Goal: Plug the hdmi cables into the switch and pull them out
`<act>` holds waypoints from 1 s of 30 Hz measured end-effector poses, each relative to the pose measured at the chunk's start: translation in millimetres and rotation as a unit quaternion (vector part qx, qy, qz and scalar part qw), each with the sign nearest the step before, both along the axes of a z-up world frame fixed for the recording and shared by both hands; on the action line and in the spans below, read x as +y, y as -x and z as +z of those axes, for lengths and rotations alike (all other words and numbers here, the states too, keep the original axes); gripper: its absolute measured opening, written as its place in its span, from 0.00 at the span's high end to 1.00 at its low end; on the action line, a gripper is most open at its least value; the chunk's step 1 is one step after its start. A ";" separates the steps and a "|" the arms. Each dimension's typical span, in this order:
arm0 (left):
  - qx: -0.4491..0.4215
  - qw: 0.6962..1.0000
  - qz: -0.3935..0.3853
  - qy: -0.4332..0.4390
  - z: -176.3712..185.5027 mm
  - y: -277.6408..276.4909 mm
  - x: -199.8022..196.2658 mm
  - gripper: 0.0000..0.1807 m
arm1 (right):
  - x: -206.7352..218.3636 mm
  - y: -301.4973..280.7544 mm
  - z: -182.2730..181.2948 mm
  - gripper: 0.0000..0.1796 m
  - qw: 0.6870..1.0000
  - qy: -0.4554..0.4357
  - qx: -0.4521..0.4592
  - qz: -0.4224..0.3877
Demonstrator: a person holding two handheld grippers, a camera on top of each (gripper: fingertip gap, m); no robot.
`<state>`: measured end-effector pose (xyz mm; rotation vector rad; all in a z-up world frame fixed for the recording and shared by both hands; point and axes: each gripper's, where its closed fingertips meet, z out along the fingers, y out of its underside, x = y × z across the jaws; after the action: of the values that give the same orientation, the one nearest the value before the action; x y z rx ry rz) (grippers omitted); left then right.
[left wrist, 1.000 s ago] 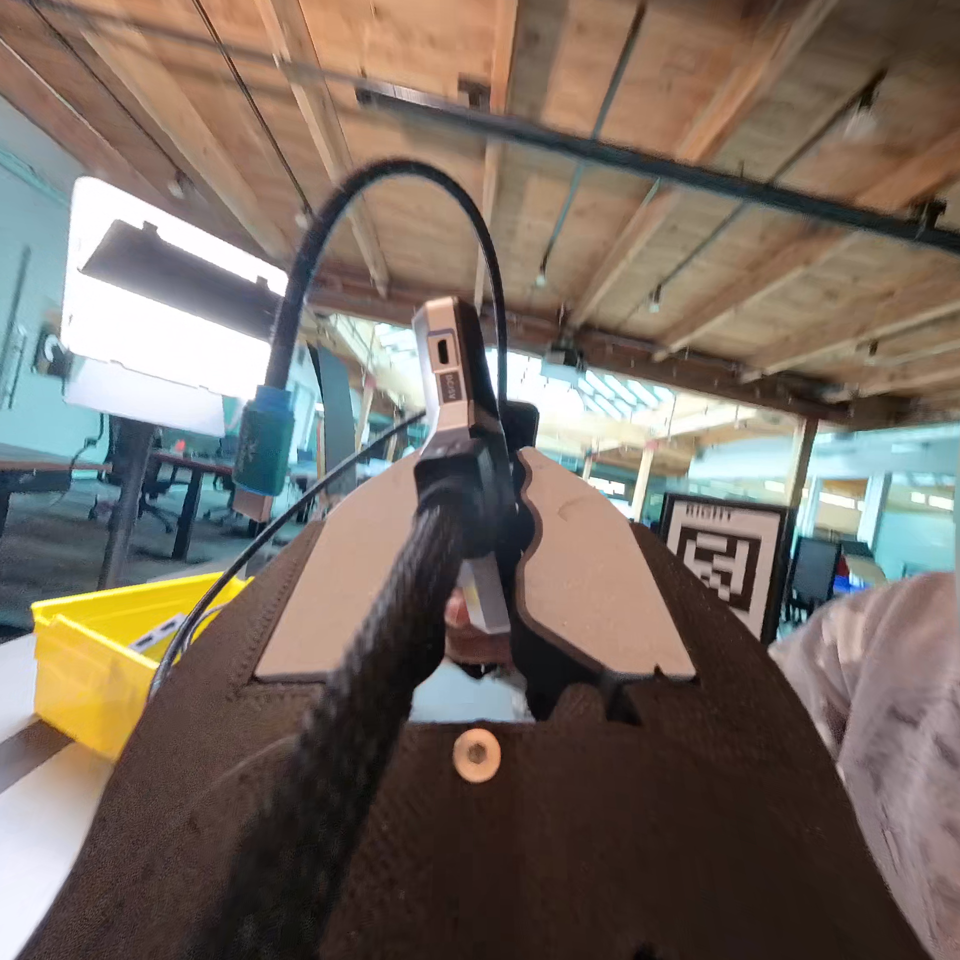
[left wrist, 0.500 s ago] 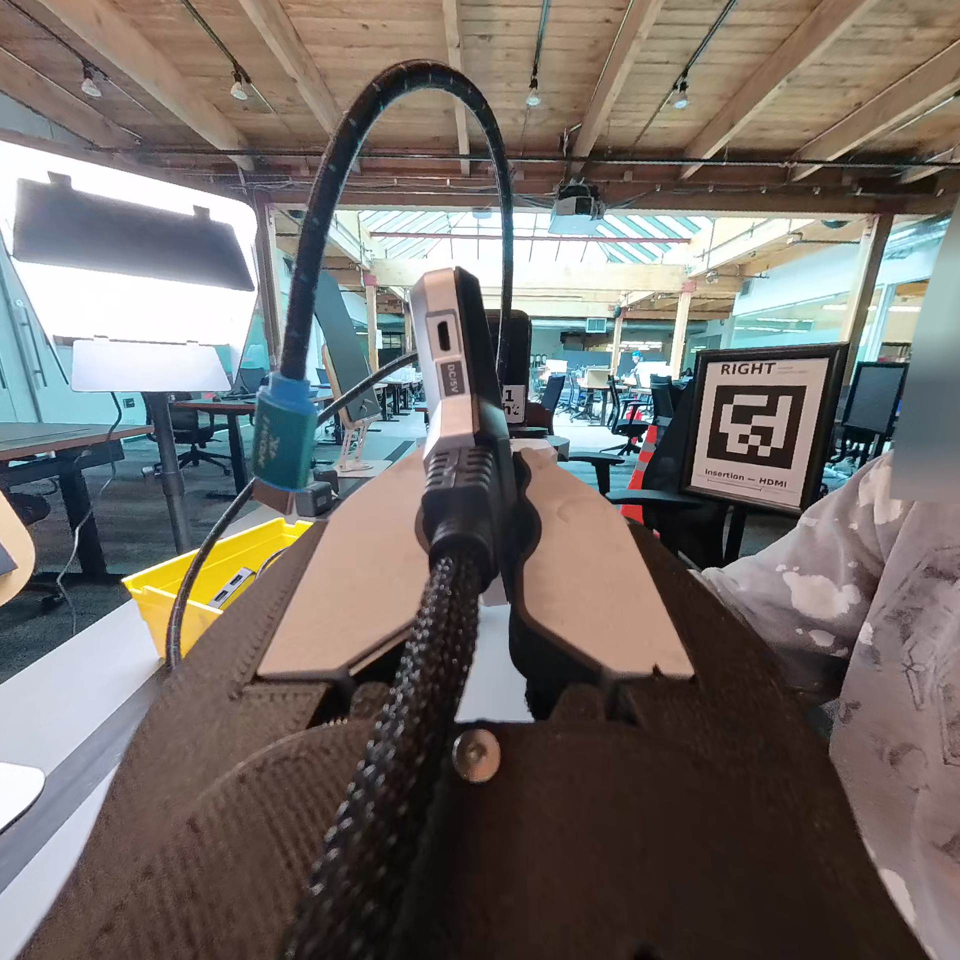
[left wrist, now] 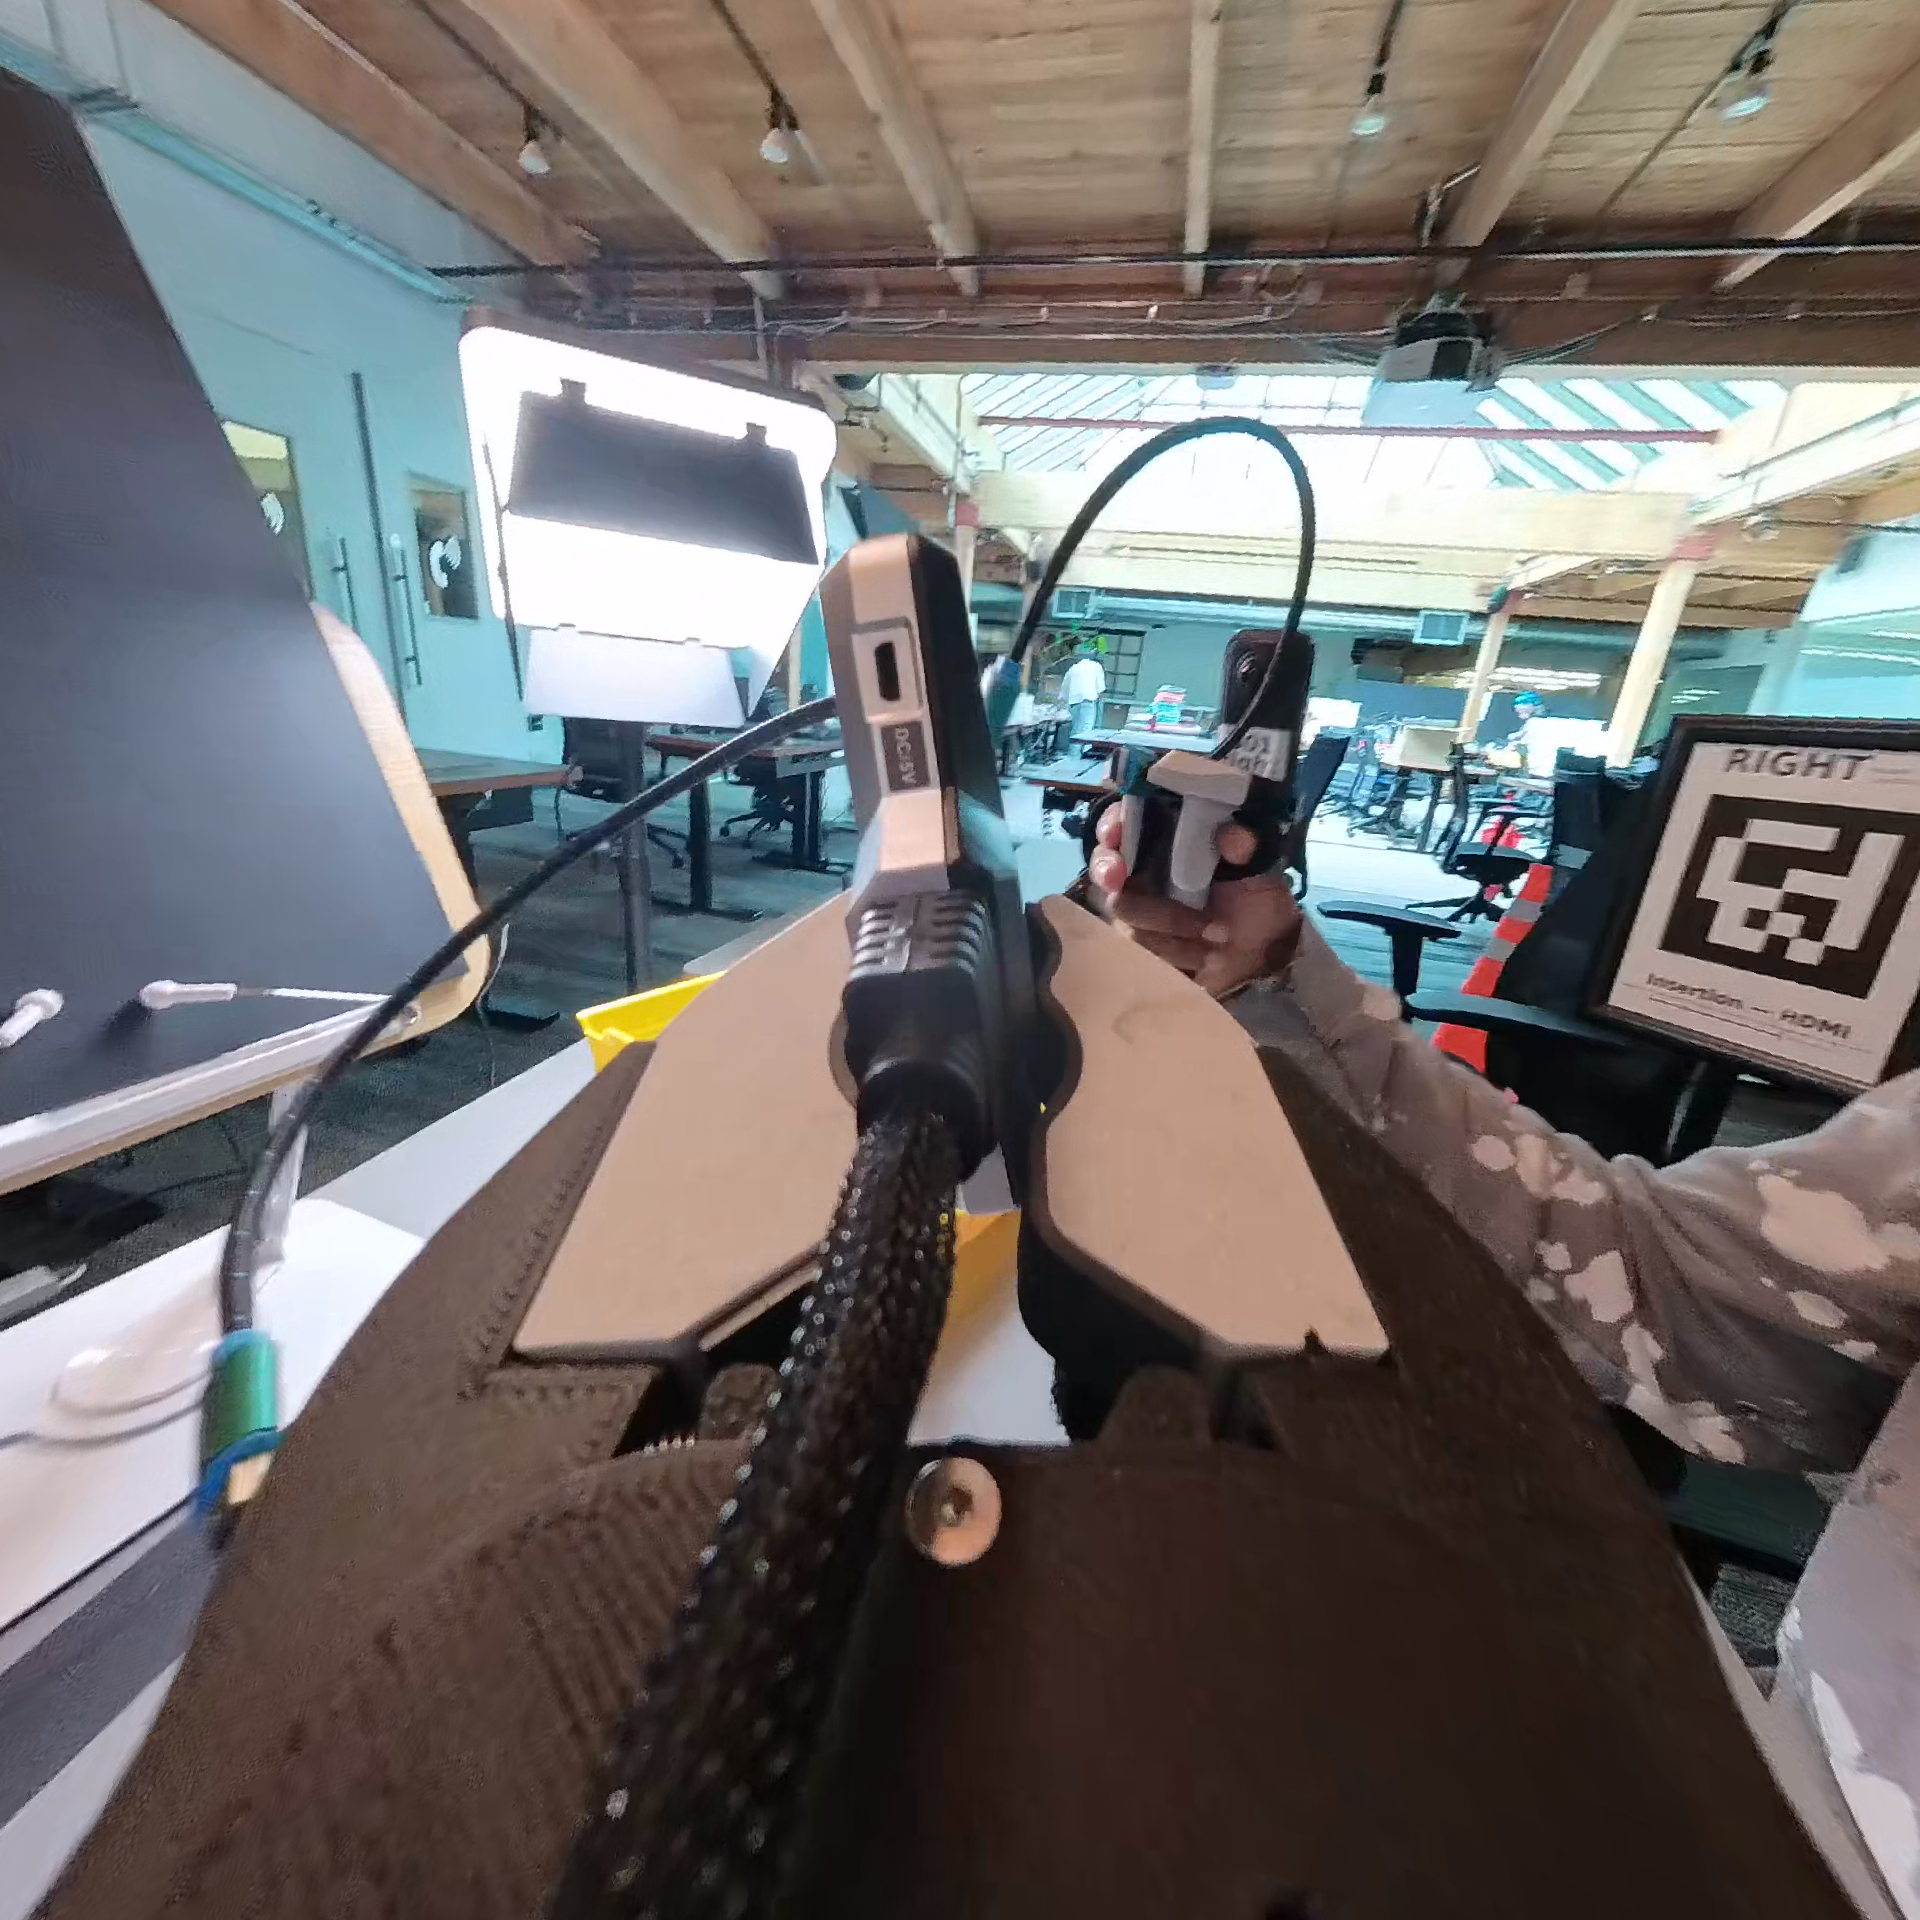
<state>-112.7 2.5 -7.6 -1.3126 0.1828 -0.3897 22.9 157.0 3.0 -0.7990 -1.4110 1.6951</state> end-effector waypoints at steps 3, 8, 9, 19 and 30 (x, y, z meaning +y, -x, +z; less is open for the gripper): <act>0.024 0.998 0.045 0.030 -9.8 11.3 5.8 0.87 | 11.0 -0.3 -7.3 0.94 0.998 -0.028 -0.054 -0.029; 0.045 0.996 0.067 0.028 -7.6 14.5 5.3 0.86 | 50.7 -6.0 -27.0 0.94 0.976 -0.071 -0.189 -0.086; 0.051 0.996 0.072 0.027 -6.4 14.3 4.3 0.86 | 59.9 -8.6 -33.7 0.94 0.968 -0.075 -0.218 -0.094; 0.060 0.995 0.080 -0.005 13.1 13.5 -14.2 0.86 | 69.5 -43.1 -101.5 0.94 0.923 -0.039 -0.382 0.004; 0.060 0.995 0.083 -0.018 20.9 14.5 -23.7 0.86 | 144.9 -15.1 -181.3 0.94 0.838 0.046 -0.529 -0.127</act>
<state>-127.2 -21.2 13.4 -1.3066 0.1784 -0.1664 38.1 301.9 -178.3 -2.0790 -1.7682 1.0885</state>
